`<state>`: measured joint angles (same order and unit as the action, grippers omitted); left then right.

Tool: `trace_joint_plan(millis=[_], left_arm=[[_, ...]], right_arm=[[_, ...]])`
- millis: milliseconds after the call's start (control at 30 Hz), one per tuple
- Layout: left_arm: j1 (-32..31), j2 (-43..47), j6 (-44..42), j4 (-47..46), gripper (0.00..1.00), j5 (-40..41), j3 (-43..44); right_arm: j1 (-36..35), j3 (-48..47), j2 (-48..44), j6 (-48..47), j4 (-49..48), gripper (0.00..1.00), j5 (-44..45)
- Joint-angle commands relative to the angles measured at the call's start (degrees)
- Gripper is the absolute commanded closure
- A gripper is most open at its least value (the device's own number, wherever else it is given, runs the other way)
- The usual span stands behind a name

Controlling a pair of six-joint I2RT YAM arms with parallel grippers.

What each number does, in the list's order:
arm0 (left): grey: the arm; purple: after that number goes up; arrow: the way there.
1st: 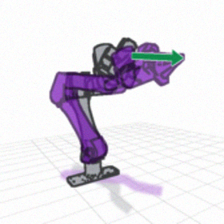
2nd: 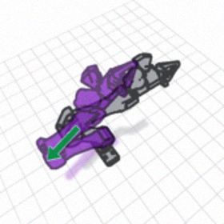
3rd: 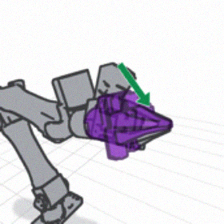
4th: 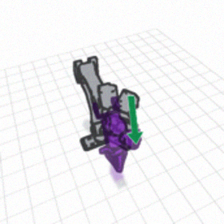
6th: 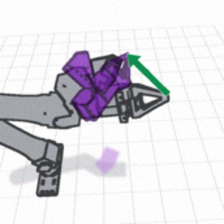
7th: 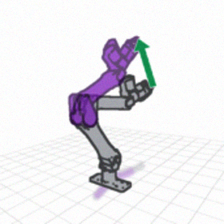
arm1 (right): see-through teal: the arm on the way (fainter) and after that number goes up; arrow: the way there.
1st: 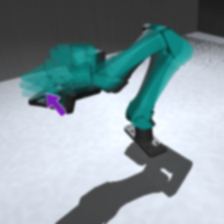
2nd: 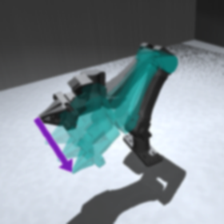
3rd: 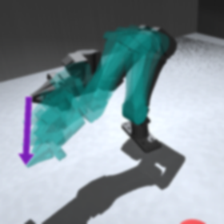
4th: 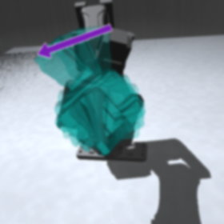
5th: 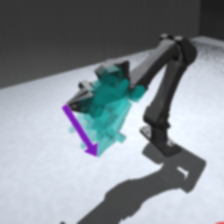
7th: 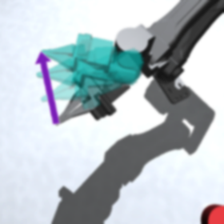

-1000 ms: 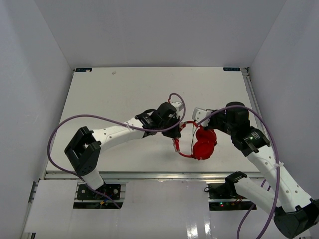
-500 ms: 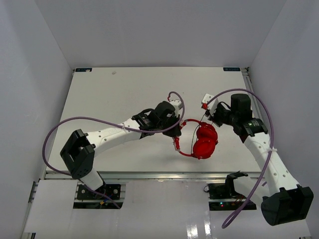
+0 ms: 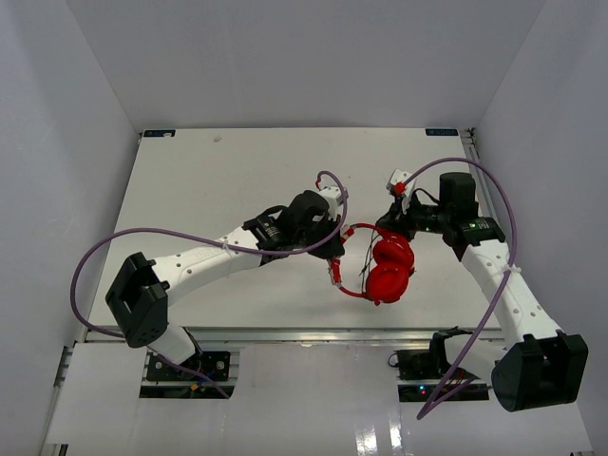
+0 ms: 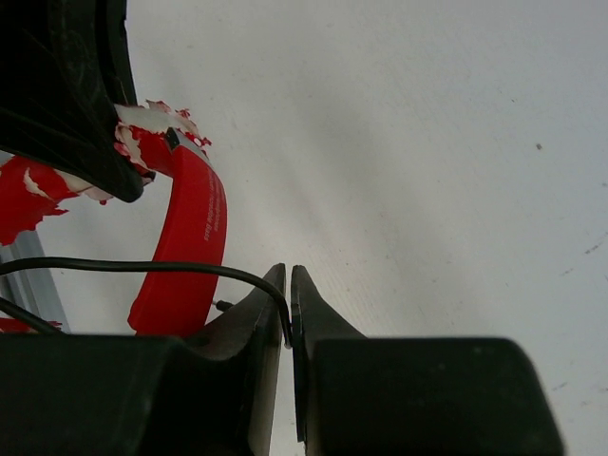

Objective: Wrap the headphones

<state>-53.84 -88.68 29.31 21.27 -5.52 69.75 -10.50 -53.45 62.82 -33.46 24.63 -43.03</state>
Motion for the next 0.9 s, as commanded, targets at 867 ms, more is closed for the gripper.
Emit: trace_joint_plan(millis=[867], left_arm=[[-0.4,2.8,-0.9,20.7,1.0,7.9,20.3]], right_arm=[[1.0,5.7,7.3,23.2,-28.0,0.72,-22.7]])
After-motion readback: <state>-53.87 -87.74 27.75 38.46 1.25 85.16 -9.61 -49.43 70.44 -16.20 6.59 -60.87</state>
